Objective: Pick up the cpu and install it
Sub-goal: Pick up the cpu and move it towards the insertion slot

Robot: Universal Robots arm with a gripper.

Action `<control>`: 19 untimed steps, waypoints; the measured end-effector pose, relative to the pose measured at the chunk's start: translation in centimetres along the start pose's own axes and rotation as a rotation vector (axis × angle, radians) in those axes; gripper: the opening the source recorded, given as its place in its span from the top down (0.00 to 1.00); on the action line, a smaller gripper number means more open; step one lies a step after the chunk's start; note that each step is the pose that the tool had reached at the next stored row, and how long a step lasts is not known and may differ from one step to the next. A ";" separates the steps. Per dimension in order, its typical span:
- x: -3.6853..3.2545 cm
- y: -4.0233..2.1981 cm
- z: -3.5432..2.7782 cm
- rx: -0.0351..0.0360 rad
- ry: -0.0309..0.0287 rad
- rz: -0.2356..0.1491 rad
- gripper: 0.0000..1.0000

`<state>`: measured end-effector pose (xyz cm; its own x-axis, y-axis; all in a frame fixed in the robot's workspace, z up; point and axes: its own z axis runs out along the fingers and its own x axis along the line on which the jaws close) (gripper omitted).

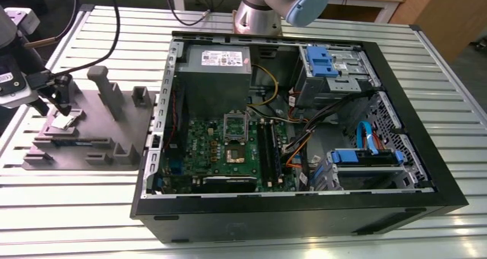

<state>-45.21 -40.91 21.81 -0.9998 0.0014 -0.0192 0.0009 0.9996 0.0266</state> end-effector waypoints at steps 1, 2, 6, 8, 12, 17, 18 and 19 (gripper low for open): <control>0.01 0.01 0.03 0.0000 -0.0002 0.000 0.53; 0.01 0.00 0.02 0.0005 0.0000 0.000 0.53; 0.01 0.00 0.12 0.0008 -0.0005 0.001 0.40; 0.13 0.03 0.42 0.0010 -0.0014 0.010 0.35; 0.38 0.13 1.14 0.0023 -0.0020 0.036 0.28; 0.41 0.12 2.05 0.0025 -0.0024 0.048 0.28; 0.41 0.11 2.24 0.0025 -0.0025 0.050 0.28; 0.41 0.11 2.41 0.0026 -0.0024 0.052 0.28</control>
<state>-45.58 -40.74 19.40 -0.9984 0.0532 -0.0202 0.0526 0.9983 0.0250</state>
